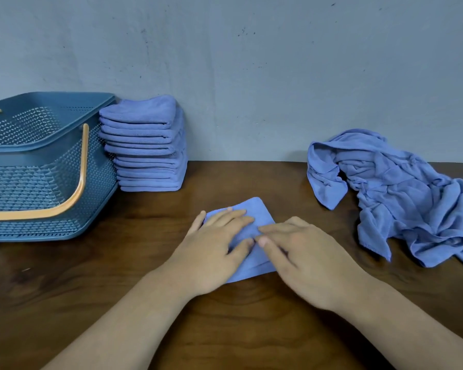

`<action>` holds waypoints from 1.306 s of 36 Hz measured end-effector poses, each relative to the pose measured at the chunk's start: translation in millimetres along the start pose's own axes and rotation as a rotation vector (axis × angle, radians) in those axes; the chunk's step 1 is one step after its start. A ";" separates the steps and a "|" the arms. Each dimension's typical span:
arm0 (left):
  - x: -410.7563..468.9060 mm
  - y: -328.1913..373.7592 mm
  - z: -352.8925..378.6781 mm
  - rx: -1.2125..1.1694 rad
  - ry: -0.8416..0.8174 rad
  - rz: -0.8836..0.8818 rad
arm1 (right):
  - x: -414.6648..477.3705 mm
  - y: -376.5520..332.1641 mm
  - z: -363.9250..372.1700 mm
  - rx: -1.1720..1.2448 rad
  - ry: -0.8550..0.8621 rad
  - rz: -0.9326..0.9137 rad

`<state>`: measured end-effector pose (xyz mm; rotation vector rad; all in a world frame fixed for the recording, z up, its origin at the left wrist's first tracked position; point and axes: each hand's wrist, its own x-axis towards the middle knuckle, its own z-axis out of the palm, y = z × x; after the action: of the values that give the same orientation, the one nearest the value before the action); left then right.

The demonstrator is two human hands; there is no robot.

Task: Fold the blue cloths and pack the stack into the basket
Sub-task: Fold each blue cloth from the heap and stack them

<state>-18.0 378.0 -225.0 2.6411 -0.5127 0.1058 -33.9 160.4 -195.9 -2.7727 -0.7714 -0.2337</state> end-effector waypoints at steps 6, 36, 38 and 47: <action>-0.1 1.2 -8.3 0.066 -0.164 0.046 | 19.4 35.4 14.0 0.306 0.093 -0.027; 12.7 -25.6 -11.0 -0.155 0.176 -0.431 | 27.2 24.0 21.9 0.422 0.021 0.335; 12.7 -26.5 -10.7 -0.244 0.203 -0.407 | 24.4 19.7 18.3 0.565 0.037 0.340; 1.2 6.9 -27.6 -0.917 0.346 -0.060 | 11.3 17.9 -2.8 1.098 0.153 0.030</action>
<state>-19.2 384.1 -197.2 1.6914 -0.2639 0.2370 -15.2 150.3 -194.2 -1.7022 -0.5609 0.0058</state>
